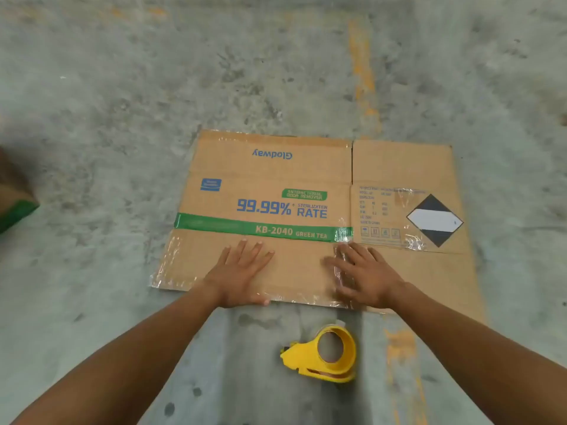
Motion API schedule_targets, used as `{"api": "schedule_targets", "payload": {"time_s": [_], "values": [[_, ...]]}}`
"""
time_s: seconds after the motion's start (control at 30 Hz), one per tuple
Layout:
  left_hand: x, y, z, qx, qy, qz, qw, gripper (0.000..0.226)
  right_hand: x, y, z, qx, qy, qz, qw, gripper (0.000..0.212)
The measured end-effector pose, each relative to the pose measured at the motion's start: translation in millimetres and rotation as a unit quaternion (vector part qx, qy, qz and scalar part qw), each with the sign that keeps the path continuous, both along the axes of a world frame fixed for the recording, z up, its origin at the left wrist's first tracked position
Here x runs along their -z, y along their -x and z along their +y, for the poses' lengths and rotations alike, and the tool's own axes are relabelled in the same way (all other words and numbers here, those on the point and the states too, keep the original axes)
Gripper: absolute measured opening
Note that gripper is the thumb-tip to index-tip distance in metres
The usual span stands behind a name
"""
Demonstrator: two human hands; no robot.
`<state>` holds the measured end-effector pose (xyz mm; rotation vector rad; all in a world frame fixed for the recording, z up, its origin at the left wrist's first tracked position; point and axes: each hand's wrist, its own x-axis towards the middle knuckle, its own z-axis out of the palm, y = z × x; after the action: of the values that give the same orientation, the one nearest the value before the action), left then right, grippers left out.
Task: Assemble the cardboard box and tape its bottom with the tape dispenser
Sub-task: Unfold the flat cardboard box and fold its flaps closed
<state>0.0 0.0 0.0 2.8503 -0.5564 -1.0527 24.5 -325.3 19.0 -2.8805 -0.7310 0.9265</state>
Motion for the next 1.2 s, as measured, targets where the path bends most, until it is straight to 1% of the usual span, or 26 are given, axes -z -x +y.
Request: {"api": "schedule_targets", "payload": {"time_s": [0.07, 0.1, 0.17, 0.23, 0.3, 0.37, 0.47, 0.57, 0.6, 0.67, 0.7, 0.77, 0.83, 0.87, 0.97, 1.03, 1.1, 1.2], "values": [[14.6, 2.4, 4.2, 0.071, -0.027, -0.036, 0.996, 0.115, 17.0, 2.1, -11.3, -0.083, 0.008, -0.010, 0.996, 0.088], [23.1, 2.7, 8.6, 0.092, -0.039, -0.054, 0.994, 0.116, 24.9, 2.3, -18.1, -0.111, 0.016, -0.016, 0.994, 0.096], [31.9, 1.6, 16.7, 0.115, -0.042, -0.081, 0.989, 0.113, 34.3, 3.1, -29.4, -0.151, 0.036, -0.031, 0.987, 0.110], [31.6, 1.3, 19.9, 0.154, -0.050, -0.096, 0.982, 0.106, 37.8, 5.0, -32.2, -0.180, 0.061, -0.057, 0.980, 0.118], [27.8, -0.2, 23.1, 0.192, -0.071, -0.108, 0.973, 0.100, 34.4, 7.3, -30.3, -0.181, 0.067, -0.073, 0.979, 0.121], [19.1, -0.7, 24.4, 0.212, -0.079, -0.116, 0.967, 0.097, 27.9, 10.6, -27.8, -0.170, 0.067, -0.062, 0.981, 0.121], [-0.2, -4.0, 25.0, 0.192, -0.051, -0.127, 0.972, 0.074, 13.9, 13.3, -27.2, -0.126, 0.033, -0.039, 0.991, 0.119], [-19.3, -9.8, 30.1, 0.139, -0.005, -0.148, 0.979, 0.057, 3.0, 18.4, -30.5, -0.060, -0.020, -0.044, 0.997, 0.119], [-25.4, -11.7, 32.0, 0.123, 0.016, -0.162, 0.979, 0.056, 0.2, 21.2, -32.8, -0.043, -0.030, -0.054, 0.997, 0.118], [-38.1, -15.0, 34.6, 0.095, 0.059, -0.205, 0.972, 0.065, -7.7, 27.7, -35.8, -0.013, -0.041, -0.090, 0.995, 0.115], [-44.2, -17.1, 35.9, 0.086, 0.070, -0.238, 0.965, 0.063, -12.9, 29.3, -36.5, 0.002, -0.048, -0.109, 0.993, 0.113], [-58.6, -23.9, 38.2, 0.064, 0.091, -0.321, 0.940, 0.049, -23.5, 27.0, -37.8, 0.026, -0.066, -0.146, 0.987, 0.111], [-75.2, -34.1, 39.0, 0.035, 0.104, -0.386, 0.916, 0.043, -39.0, 17.6, -40.8, 0.028, -0.083, -0.179, 0.980, 0.107], [-83.9, -39.9, 38.9, 0.025, 0.106, -0.410, 0.905, 0.043, -50.1, 10.6, -42.4, 0.022, -0.074, -0.200, 0.977, 0.101], [-111.0, -56.1, 36.9, -0.009, 0.100, -0.471, 0.876, 0.040, -96.2, -18.1, -40.2, -0.006, -0.001, -0.300, 0.954, 0.069], [-128.9, -68.8, 36.4, -0.028, 0.098, -0.502, 0.859, 0.038, -128.8, -39.3, -38.0, -0.015, 0.004, -0.337, 0.941, 0.056], [-148.7, -83.8, 37.6, -0.043, 0.094, -0.523, 0.846, 0.035, -159.5, -59.6, -36.5, -0.017, -0.036, -0.340, 0.940, 0.056], [-182.7, -111.1, 44.4, -0.053, 0.095, -0.538, 0.836, 0.034, -203.1, -90.1, -33.3, -0.010, -0.078, -0.312, 0.947, 0.055]]}}
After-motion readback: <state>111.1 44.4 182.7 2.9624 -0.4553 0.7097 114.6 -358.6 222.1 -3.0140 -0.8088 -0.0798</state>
